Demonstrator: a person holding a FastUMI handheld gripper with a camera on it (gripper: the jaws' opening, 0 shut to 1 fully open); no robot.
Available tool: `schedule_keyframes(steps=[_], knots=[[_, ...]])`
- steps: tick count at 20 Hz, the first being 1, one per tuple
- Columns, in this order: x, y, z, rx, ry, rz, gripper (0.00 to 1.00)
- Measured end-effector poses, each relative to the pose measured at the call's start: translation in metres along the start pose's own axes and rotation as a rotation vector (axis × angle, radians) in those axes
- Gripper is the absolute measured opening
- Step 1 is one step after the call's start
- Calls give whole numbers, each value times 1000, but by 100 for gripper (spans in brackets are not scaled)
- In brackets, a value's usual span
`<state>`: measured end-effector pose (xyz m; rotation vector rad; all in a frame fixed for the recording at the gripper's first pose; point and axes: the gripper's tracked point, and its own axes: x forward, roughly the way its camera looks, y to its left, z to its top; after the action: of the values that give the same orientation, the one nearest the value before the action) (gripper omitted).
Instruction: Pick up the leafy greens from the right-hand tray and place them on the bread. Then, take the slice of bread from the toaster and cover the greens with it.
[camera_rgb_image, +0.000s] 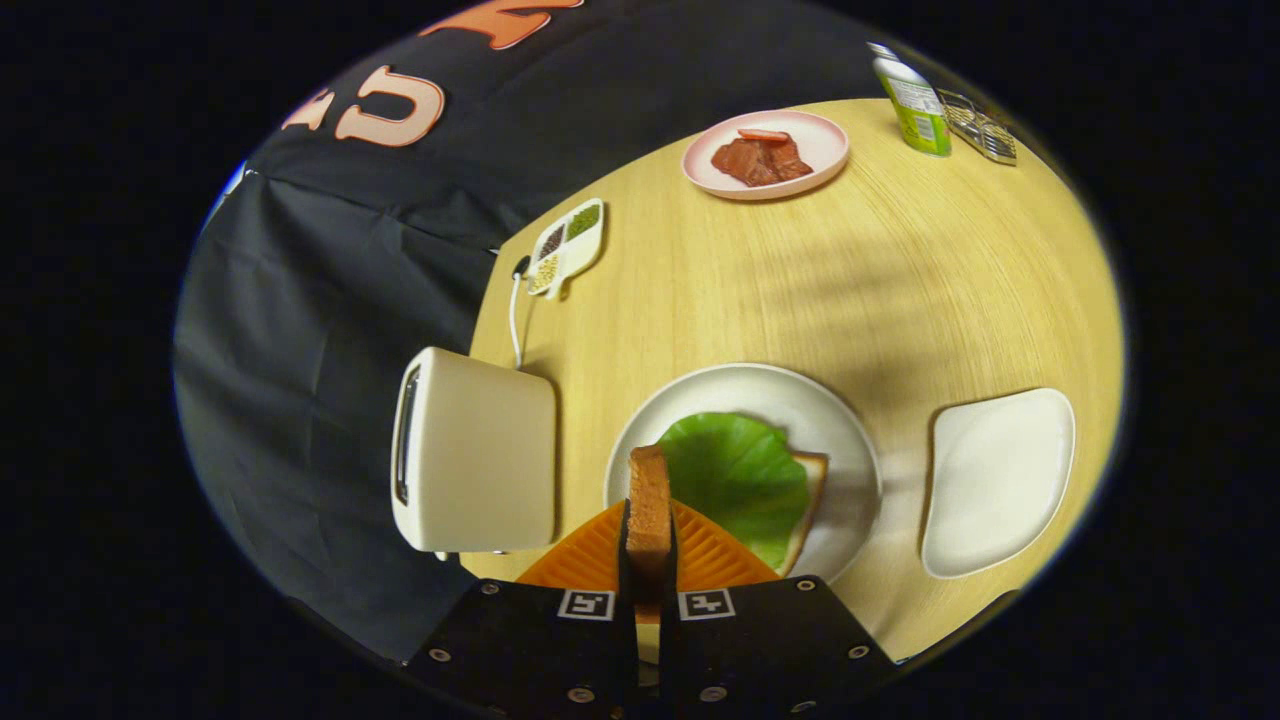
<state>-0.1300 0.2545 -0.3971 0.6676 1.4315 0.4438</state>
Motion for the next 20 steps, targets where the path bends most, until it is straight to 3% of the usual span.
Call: schedule_keyframes(steps=[4,6,10,13,14,20], knots=[[6,-16,-1,-41,-24,-33,15],[4,-20,3,-93,-48,-52,23],[-6,-34,9,-220,-122,-126,50],[-29,-19,29,-279,-217,-104,82],[-38,-16,37,-300,-264,-101,86],[-129,30,103,-450,-584,-123,97]])
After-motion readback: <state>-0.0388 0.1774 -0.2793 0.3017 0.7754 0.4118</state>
